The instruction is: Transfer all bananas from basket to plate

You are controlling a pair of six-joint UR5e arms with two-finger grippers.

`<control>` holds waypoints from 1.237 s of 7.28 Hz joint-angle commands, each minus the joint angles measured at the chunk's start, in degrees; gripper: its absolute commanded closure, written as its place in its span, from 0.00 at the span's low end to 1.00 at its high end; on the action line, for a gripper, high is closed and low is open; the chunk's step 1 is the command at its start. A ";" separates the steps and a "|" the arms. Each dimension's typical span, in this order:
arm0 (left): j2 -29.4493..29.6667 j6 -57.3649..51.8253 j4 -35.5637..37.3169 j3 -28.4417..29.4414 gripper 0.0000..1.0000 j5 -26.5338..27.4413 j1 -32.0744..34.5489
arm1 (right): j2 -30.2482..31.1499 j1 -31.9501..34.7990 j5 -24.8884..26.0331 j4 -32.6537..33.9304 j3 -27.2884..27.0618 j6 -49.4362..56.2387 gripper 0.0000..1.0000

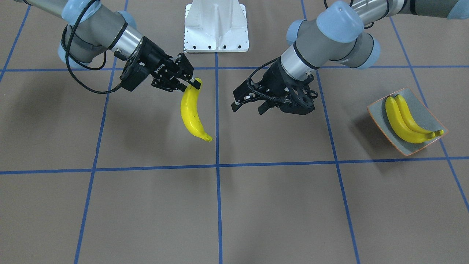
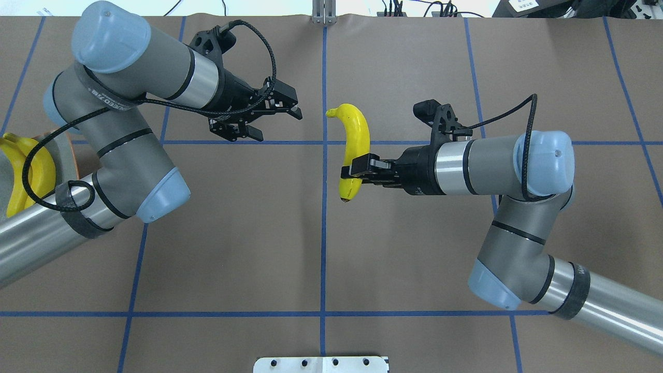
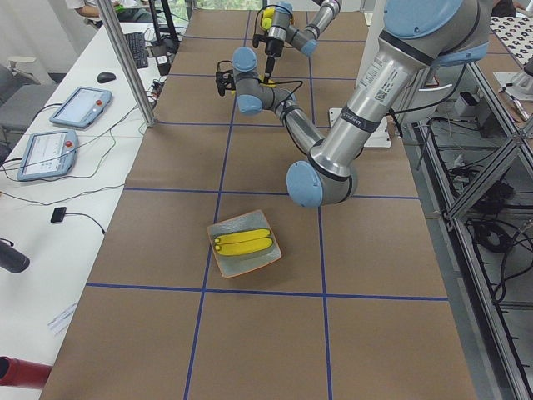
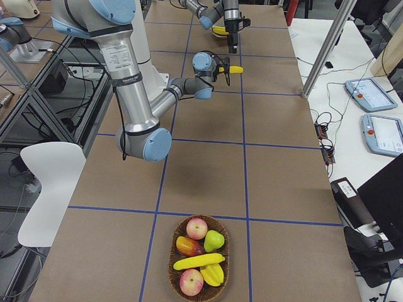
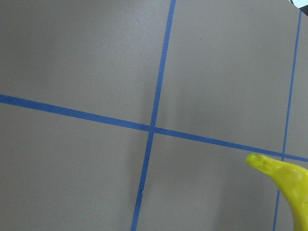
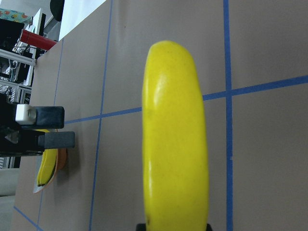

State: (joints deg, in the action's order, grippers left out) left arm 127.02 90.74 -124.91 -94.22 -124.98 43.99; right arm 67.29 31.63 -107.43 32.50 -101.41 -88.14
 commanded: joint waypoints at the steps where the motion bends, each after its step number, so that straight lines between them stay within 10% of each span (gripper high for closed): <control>1: 1.65 3.99 -1.99 0.88 0.00 0.00 -0.83 | -1.36 -2.35 2.23 0.02 -0.02 -0.10 1.00; 4: 1.83 9.18 -18.12 9.03 0.00 0.26 -2.84 | -2.24 -3.67 2.58 -0.06 -0.02 -0.10 1.00; 9: 3.85 13.41 -18.35 9.23 0.00 0.61 -3.03 | -2.33 -4.73 3.72 -0.06 -0.20 -0.02 1.00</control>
State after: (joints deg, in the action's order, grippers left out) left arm 130.43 103.60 -143.29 -84.95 -124.43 41.00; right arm 64.98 27.17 -103.97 32.43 -101.50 -88.19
